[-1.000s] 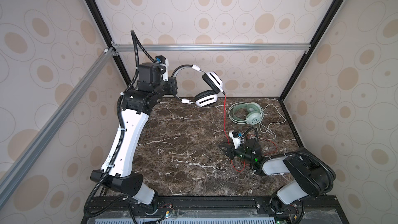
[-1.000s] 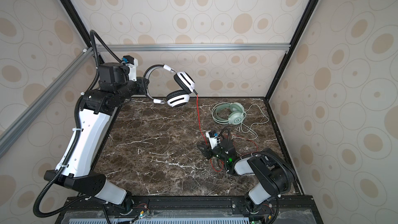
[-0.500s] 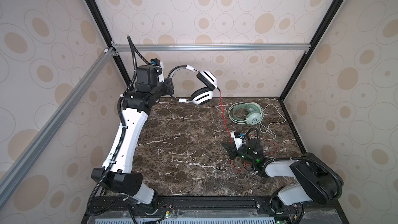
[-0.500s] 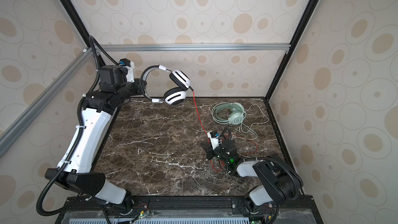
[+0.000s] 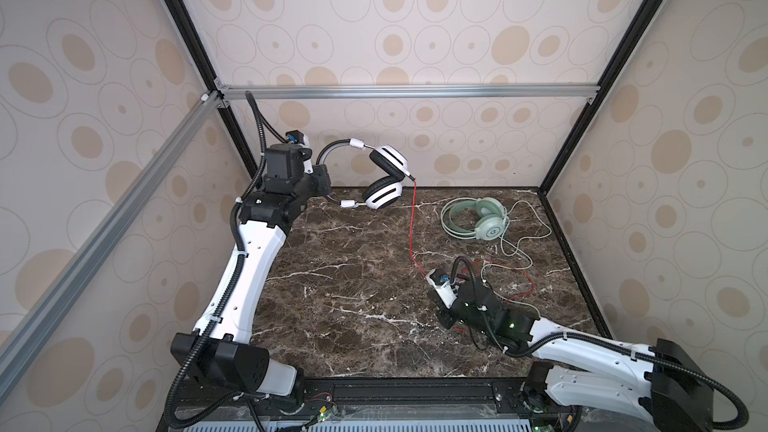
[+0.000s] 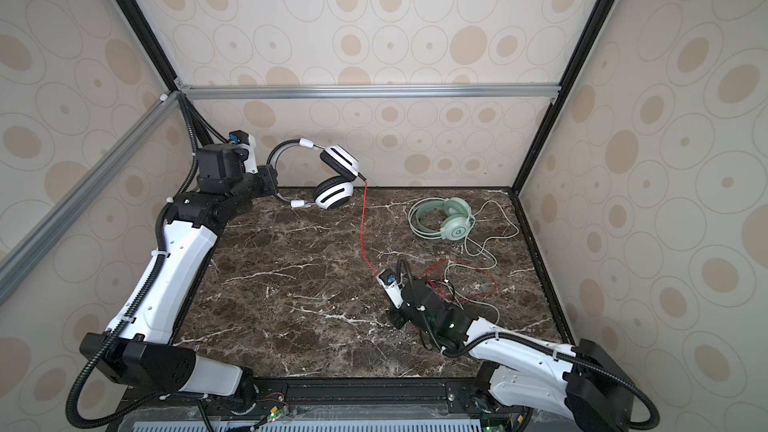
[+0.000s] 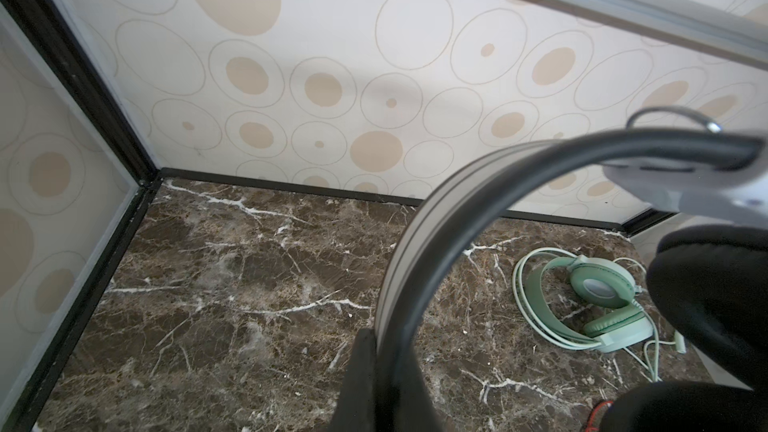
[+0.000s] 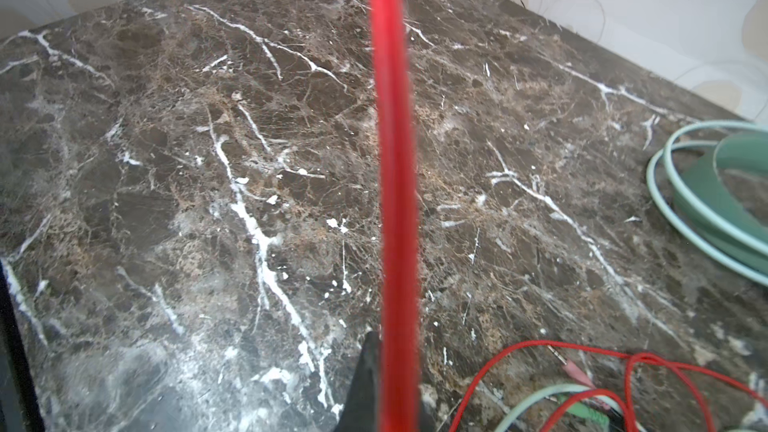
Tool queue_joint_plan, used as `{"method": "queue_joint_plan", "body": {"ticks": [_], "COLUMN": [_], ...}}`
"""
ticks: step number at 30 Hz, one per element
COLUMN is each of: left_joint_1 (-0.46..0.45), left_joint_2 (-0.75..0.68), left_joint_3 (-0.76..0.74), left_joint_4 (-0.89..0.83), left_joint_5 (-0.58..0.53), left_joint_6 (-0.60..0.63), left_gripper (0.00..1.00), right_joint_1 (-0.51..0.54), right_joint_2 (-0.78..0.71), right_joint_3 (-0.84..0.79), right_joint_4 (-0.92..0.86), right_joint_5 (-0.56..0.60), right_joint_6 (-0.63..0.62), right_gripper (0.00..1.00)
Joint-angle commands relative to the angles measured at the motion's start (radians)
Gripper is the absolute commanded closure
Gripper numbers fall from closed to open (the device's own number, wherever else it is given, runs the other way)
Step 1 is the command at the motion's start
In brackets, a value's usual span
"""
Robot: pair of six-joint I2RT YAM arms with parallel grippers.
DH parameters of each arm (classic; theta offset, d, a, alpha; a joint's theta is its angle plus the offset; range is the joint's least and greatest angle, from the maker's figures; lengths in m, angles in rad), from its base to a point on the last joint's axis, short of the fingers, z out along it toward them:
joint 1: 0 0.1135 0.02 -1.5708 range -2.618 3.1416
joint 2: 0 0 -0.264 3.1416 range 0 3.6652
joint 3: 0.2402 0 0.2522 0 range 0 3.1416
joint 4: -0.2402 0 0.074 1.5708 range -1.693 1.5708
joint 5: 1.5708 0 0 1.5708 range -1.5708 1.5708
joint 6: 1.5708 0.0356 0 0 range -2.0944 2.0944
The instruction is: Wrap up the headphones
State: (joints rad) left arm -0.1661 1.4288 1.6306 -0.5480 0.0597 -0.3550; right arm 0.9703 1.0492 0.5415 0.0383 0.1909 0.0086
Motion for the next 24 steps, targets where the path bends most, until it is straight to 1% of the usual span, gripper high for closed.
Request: {"method": "queue_joint_plan", "body": {"ticks": [1, 5, 9, 12, 18, 20, 24], "left_joint_1": [0.003, 0.003, 0.001, -0.004, -0.025, -0.032, -0.059], "left_joint_2": [-0.066, -0.101, -0.134, -0.163, -0.242, -0.273, -0.318], "left_joint_3": [-0.070, -0.181, -0.266, -0.315, -0.437, -0.472, -0.512], "left_joint_4": [0.141, 0.188, 0.205, 0.195, 0.219, 0.236, 0.236], "left_joint_5": [-0.018, -0.012, 0.001, 0.003, 0.103, 0.153, 0.210], "left_joint_6": [0.017, 0.034, 0.073, 0.116, 0.190, 0.206, 0.247], "left_gripper": [1.00, 1.00, 1.00, 1.00, 1.00, 1.00, 1.00], "right_joint_1": [0.094, 0.171, 0.184, 0.183, 0.177, 0.155, 0.108], "right_joint_2": [-0.014, 0.052, 0.132, 0.173, 0.264, 0.298, 0.358], "right_joint_3": [0.113, 0.283, 0.461, 0.571, 0.788, 0.856, 0.950], "right_joint_4": [-0.267, -0.413, -0.534, -0.580, -0.620, -0.629, -0.647], "right_joint_5": [0.191, 0.260, 0.301, 0.338, 0.412, 0.413, 0.410], "right_joint_6": [-0.083, -0.127, -0.177, -0.238, -0.353, -0.371, -0.402], "right_gripper": [1.00, 1.00, 1.00, 1.00, 1.00, 1.00, 1.00]}}
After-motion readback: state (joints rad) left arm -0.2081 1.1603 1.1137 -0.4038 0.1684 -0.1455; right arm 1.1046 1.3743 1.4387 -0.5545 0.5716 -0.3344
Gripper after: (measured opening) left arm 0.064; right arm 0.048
